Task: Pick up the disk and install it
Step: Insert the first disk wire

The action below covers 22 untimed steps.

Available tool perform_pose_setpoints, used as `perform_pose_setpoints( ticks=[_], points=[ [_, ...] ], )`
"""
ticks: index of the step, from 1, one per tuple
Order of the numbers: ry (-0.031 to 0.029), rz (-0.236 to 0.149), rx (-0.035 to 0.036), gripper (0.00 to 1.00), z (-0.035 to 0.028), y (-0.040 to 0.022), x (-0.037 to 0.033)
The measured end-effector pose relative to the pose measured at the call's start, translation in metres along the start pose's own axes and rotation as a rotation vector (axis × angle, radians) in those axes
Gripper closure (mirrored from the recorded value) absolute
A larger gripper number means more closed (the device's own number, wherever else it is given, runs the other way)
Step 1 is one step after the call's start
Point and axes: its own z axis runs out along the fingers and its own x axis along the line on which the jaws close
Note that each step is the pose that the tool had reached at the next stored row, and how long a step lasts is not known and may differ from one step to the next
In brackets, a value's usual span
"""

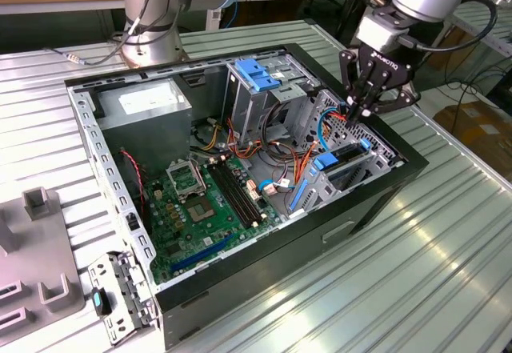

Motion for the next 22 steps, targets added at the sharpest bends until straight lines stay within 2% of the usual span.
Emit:
perform_pose_setpoints(
  ticks=[3, 5, 7, 9, 10, 12, 16, 19, 22],
  points=[
    [-0.0002, 0.044, -0.0005, 0.83, 0.0014, -0.0001, 0.0],
    [-0.0005, 0.053, -0.0006, 0.83, 0.0018, 0.0, 0.0008],
    [-0.0004, 0.054, -0.0006, 0.83, 0.0017, 0.0005, 0.0043],
    [-0.0007, 0.054, -0.0005, 0.83, 0.0021, 0.0017, 0.0114],
    [-0.0006, 0.055, -0.0006, 0.83, 0.0022, 0.002, 0.012],
    [-0.0007, 0.058, -0.0006, 0.83, 0.0027, 0.0028, 0.0124],
    [-0.0017, 0.106, -0.001, 0.83, 0.0049, 0.0035, 0.0124],
    [-0.002, 0.107, -0.001, 0.83, 0.0057, 0.0086, 0.0117],
    [-0.0017, 0.109, -0.001, 0.83, 0.0056, 0.01, 0.0115]
  ],
)
